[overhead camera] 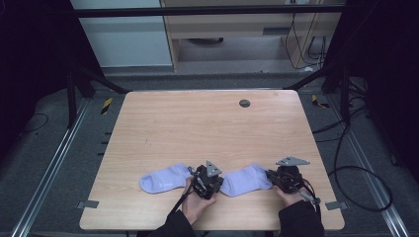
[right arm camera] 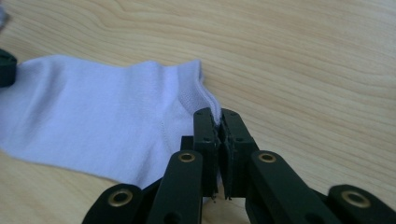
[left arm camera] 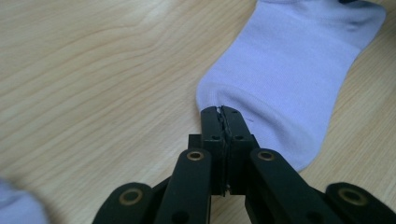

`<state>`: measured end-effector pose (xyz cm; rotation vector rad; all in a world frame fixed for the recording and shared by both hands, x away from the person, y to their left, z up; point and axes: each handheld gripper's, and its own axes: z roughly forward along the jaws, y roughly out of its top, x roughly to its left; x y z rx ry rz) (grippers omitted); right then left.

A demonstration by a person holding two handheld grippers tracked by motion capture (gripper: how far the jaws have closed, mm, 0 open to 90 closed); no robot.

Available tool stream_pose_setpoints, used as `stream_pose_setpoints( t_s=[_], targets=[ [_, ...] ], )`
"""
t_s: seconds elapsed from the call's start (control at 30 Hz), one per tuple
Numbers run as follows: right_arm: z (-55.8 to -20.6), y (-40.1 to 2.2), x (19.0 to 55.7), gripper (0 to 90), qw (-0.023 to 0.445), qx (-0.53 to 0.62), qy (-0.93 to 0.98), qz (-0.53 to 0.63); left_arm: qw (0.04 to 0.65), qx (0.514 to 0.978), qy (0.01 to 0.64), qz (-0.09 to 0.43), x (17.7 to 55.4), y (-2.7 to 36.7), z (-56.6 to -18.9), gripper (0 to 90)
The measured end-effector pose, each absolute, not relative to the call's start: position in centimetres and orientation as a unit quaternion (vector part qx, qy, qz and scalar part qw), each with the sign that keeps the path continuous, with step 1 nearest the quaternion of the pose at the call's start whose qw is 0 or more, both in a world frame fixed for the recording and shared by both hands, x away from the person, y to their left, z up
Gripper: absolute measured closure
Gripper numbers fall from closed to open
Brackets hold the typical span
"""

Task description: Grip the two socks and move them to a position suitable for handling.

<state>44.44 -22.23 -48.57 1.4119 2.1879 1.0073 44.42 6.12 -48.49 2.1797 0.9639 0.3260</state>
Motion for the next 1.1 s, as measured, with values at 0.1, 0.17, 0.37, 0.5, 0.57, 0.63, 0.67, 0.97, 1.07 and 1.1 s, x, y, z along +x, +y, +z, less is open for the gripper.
stream_pose_setpoints(
  t_s=[0.1, 0.17, 0.37, 0.5, 0.57, 0.63, 0.67, 0.97, 1.07, 1.1],
  targets=[
    [-48.1, -21.6, 43.8, 86.5, 0.172, 0.491, 0.770, 0.369, 0.362, 0.843, 0.376, 0.128, 44.7, 7.3, -47.8, 88.6],
    [-48.0, -21.0, 43.4, 86.5, 0.168, 0.486, 0.771, 0.375, 0.360, 0.844, 0.376, 0.131, 44.9, 8.3, -47.3, 88.6],
    [-48.0, -19.0, 42.7, 86.4, 0.150, 0.474, 0.780, 0.381, 0.341, 0.851, 0.374, 0.138, 45.1, 10.3, -47.3, 88.6],
    [-48.2, -17.8, 42.6, 86.3, 0.142, 0.465, 0.787, 0.380, 0.332, 0.853, 0.381, 0.132, 45.2, 11.5, -48.1, 88.5],
    [-48.3, -17.5, 42.6, 86.3, 0.138, 0.462, 0.790, 0.379, 0.324, 0.856, 0.381, 0.131, 45.2, 11.8, -48.4, 88.5],
    [-48.5, -17.3, 42.6, 86.3, 0.135, 0.460, 0.793, 0.377, 0.322, 0.858, 0.380, 0.130, 45.1, 11.9, -48.6, 88.4],
    [-48.5, -17.3, 42.6, 86.2, 0.135, 0.460, 0.793, 0.376, 0.321, 0.858, 0.379, 0.130, 45.1, 12.0, -48.6, 88.4],
    [-48.8, -17.1, 42.5, 86.1, 0.126, 0.460, 0.799, 0.366, 0.317, 0.862, 0.372, 0.131, 44.9, 12.2, -48.9, 87.6],
    [-48.8, -17.2, 42.4, 84.4, 0.123, 0.461, 0.798, 0.368, 0.319, 0.860, 0.375, 0.136, 44.9, 12.3, -48.8, 83.2],
    [-48.8, -17.3, 42.4, 82.9, 0.126, 0.459, 0.800, 0.367, 0.321, 0.858, 0.376, 0.138, 44.9, 12.4, -48.7, 81.3]
  ],
)
